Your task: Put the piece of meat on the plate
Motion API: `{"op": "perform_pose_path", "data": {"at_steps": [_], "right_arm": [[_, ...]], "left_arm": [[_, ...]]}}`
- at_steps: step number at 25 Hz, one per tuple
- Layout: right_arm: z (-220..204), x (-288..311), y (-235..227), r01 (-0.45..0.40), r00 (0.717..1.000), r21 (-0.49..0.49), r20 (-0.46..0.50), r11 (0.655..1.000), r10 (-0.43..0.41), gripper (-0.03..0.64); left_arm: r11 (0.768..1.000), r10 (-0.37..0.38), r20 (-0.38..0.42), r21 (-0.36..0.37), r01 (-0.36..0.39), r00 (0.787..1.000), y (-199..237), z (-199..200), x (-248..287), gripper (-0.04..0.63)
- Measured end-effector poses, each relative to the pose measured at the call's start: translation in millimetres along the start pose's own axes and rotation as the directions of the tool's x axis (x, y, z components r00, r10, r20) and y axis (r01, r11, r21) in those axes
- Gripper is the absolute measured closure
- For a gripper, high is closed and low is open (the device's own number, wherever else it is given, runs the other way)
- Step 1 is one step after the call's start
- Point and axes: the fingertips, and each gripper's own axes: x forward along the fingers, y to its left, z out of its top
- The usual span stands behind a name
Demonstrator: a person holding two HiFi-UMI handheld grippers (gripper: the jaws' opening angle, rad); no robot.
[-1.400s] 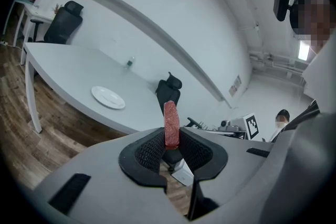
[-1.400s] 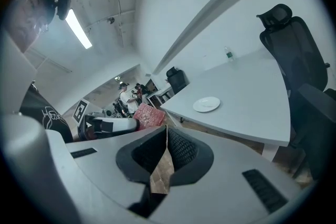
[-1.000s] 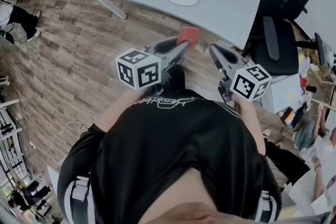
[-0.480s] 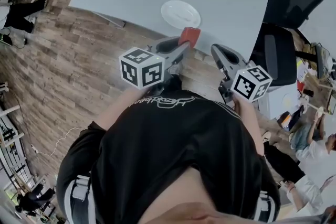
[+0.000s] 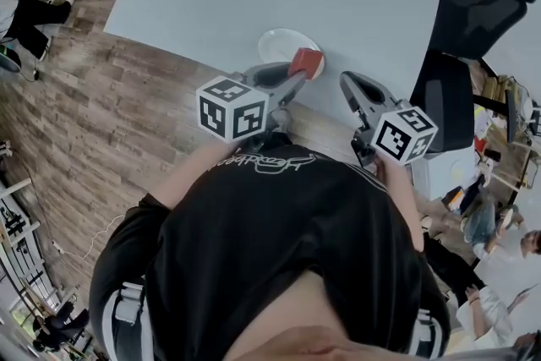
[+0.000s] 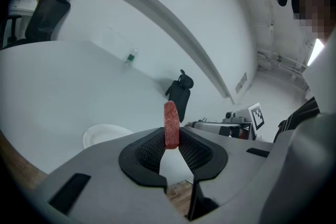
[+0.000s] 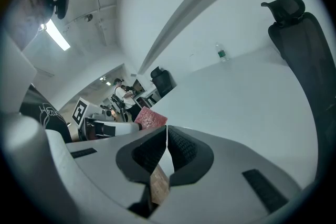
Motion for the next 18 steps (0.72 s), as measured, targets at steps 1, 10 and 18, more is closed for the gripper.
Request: {"op": "perform_pose_path", "data": {"at_steps": [1,10,18], "right_arm": [[3.4,5.1,-3.7,-0.001,1.000,0.002,-0.002,1.000,0.001,0.604],[5.2,33.4,-29.1,-0.011,1.000,0.040,-0.016,0.999,0.011,0.604],[-3.0,43.4,-42.8,-0.001,0.999,0.076,-0.038,0.997,0.004,0.604]], "left_arm": [[1.000,0.001,-0.009,0.001,-0.001,1.000,4.5,2.8,3.8,0.511],[1.000,0.016,-0.094,0.007,-0.015,0.995,35.1,1.1,29.1,0.511],[0.999,0.040,-0.181,0.006,-0.040,0.983,58.4,-17.8,44.6,0.511]]}}
